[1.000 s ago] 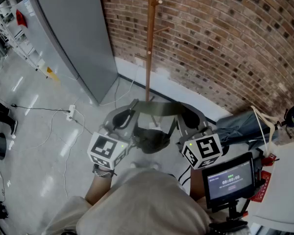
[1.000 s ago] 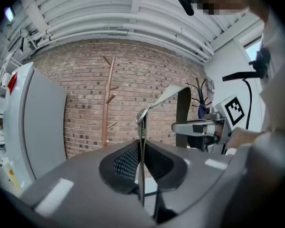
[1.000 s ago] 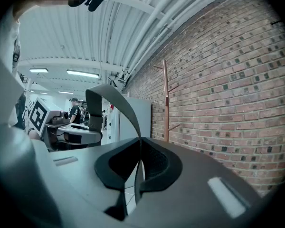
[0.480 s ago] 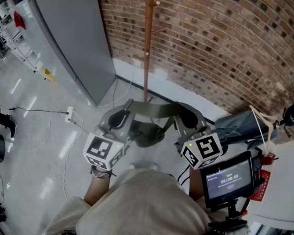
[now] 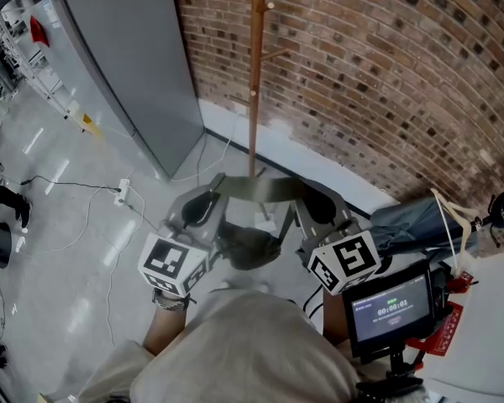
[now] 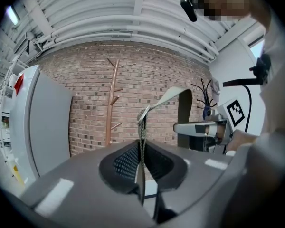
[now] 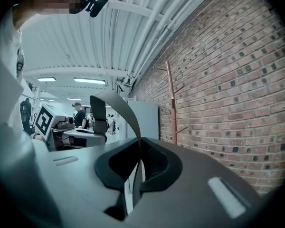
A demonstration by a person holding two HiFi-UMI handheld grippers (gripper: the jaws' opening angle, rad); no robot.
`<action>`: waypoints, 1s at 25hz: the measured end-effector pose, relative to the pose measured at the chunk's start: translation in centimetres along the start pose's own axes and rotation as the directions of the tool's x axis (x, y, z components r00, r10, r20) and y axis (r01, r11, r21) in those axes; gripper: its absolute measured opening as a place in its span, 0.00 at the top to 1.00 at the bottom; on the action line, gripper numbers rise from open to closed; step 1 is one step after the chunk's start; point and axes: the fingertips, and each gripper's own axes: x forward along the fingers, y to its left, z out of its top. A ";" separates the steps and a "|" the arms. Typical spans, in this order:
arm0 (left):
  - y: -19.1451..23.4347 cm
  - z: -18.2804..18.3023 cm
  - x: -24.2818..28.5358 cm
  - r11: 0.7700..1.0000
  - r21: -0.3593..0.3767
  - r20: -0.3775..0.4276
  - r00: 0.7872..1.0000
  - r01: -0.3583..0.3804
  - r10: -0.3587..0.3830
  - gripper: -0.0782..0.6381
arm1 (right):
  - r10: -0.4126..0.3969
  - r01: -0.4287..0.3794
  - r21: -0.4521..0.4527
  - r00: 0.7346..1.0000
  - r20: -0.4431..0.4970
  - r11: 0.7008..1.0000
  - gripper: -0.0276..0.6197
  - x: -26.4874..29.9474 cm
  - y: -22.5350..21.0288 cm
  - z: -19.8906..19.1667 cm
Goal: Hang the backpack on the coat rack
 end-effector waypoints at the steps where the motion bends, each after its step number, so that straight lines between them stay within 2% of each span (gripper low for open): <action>1: -0.2 0.0 0.0 1.000 -0.002 0.001 1.000 -0.005 0.005 0.87 | 0.009 -0.009 0.002 1.000 0.002 1.000 0.95 -0.1 -0.1 0.0; 11: -2.2 0.0 0.9 0.999 -0.025 0.018 0.999 -0.048 0.048 0.87 | 0.059 -0.059 0.003 0.998 0.011 0.998 0.95 -1.5 -2.0 0.1; 18: -2.6 0.3 2.3 0.999 -0.042 0.022 0.999 -0.033 0.034 0.87 | 0.045 -0.046 0.018 0.999 0.026 0.999 0.95 -1.5 -3.8 0.5; 25: -1.1 0.1 4.1 0.998 -0.065 0.034 0.999 -0.006 0.009 0.87 | 0.018 -0.018 0.024 1.000 0.023 1.000 0.95 -0.4 -5.5 0.4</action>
